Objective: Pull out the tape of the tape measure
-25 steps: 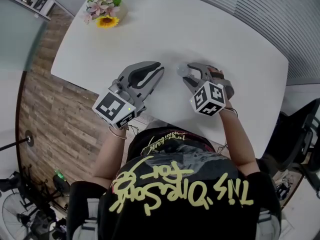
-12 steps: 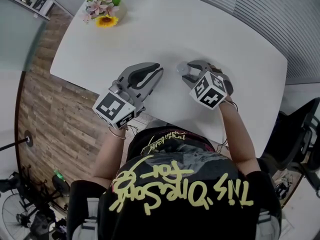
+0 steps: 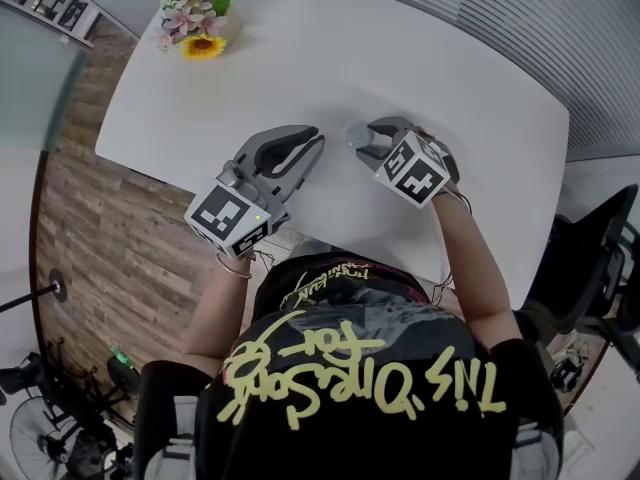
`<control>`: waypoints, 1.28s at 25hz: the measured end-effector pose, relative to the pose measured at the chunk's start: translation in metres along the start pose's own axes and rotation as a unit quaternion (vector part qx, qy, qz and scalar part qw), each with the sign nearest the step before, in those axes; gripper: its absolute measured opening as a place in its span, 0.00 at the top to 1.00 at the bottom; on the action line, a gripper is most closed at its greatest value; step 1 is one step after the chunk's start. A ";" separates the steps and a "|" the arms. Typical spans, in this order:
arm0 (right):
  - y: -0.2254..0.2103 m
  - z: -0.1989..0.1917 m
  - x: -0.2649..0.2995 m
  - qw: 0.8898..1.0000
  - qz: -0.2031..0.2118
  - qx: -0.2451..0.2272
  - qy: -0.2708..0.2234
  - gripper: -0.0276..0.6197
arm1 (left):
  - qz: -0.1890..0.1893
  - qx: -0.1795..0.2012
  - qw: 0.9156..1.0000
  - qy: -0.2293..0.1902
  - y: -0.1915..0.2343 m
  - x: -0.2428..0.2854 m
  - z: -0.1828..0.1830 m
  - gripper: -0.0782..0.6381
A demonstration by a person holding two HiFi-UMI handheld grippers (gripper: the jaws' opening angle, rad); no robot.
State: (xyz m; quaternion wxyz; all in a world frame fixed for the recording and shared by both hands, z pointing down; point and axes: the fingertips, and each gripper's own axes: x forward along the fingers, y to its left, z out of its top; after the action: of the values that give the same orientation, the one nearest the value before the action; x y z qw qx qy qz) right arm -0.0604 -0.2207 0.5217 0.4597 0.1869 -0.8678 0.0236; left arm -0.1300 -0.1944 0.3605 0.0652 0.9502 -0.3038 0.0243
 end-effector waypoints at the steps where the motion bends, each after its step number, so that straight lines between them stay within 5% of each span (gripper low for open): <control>1: -0.001 -0.002 0.000 1.000 0.004 0.014 -0.002 0.64 | -0.001 0.000 1.000 0.001 0.000 0.001 0.000 0.84; 12: -0.005 -0.003 0.003 0.997 0.012 0.072 -0.031 0.64 | -0.007 0.001 1.000 0.003 0.001 0.009 0.001 0.84; 20: -0.005 -0.006 0.001 0.997 -0.007 0.067 -0.030 0.64 | -0.009 0.004 1.000 0.002 0.001 0.011 0.004 0.84; 26: -0.012 0.006 -0.015 0.994 -0.035 0.072 -0.074 0.64 | -0.013 0.010 1.000 0.006 -0.002 0.016 0.006 0.84; 32: -0.018 0.017 -0.043 0.993 -0.080 0.029 -0.087 0.64 | -0.019 0.015 1.000 0.004 -0.010 0.028 0.009 0.84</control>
State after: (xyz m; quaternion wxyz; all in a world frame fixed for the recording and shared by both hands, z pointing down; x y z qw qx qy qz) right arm -0.0452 -0.2283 0.4751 0.3775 0.2702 -0.8857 -0.0038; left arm -0.1016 -0.2038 0.3525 0.0528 0.9566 -0.2848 0.0316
